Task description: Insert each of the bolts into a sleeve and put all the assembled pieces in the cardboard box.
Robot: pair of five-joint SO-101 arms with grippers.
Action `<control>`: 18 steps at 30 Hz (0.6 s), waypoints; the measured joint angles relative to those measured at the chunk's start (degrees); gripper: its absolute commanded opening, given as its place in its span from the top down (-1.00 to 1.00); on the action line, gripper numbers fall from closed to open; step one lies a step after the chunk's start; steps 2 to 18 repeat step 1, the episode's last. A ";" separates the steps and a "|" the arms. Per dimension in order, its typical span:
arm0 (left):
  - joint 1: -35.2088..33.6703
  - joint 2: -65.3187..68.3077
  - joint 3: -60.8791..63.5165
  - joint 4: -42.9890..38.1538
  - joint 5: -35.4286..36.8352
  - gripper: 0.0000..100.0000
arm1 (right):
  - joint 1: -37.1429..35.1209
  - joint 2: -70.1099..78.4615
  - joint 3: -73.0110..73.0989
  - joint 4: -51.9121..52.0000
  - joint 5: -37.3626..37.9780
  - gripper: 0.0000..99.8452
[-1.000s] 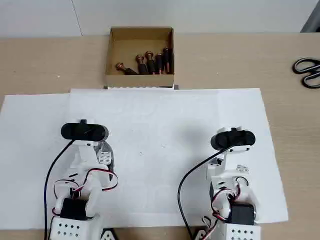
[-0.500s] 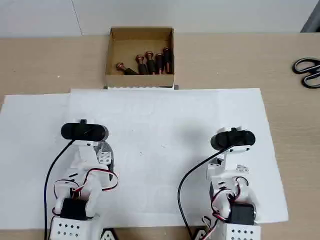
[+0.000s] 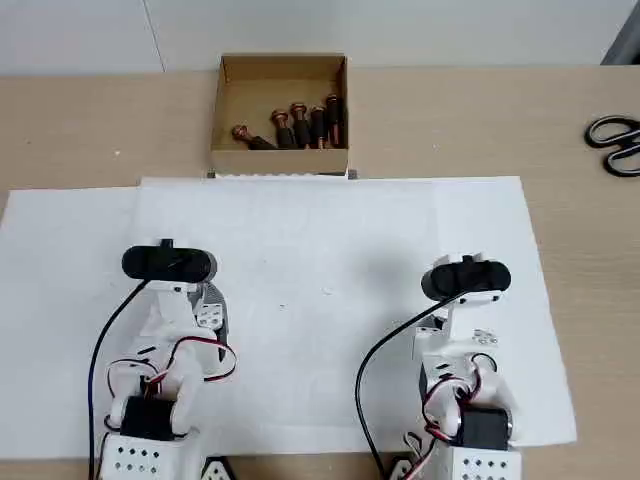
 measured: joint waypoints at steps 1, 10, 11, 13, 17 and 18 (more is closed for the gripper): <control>0.00 0.00 0.00 0.00 0.00 0.99 | 0.00 0.00 0.00 0.00 0.00 0.99; 0.00 0.00 0.00 0.00 0.00 0.99 | 0.00 0.00 0.00 0.00 0.00 0.99; 0.00 0.00 0.00 0.00 0.00 0.99 | 0.00 0.00 0.00 0.00 0.00 0.99; 0.00 0.00 0.00 0.00 0.00 0.99 | 0.00 0.00 0.00 0.00 0.00 0.99; 0.00 0.00 0.00 0.00 0.00 0.99 | 0.00 0.00 0.00 0.00 0.00 0.99; 0.00 0.00 0.00 0.00 0.00 0.99 | 0.00 0.00 0.00 0.00 0.00 0.99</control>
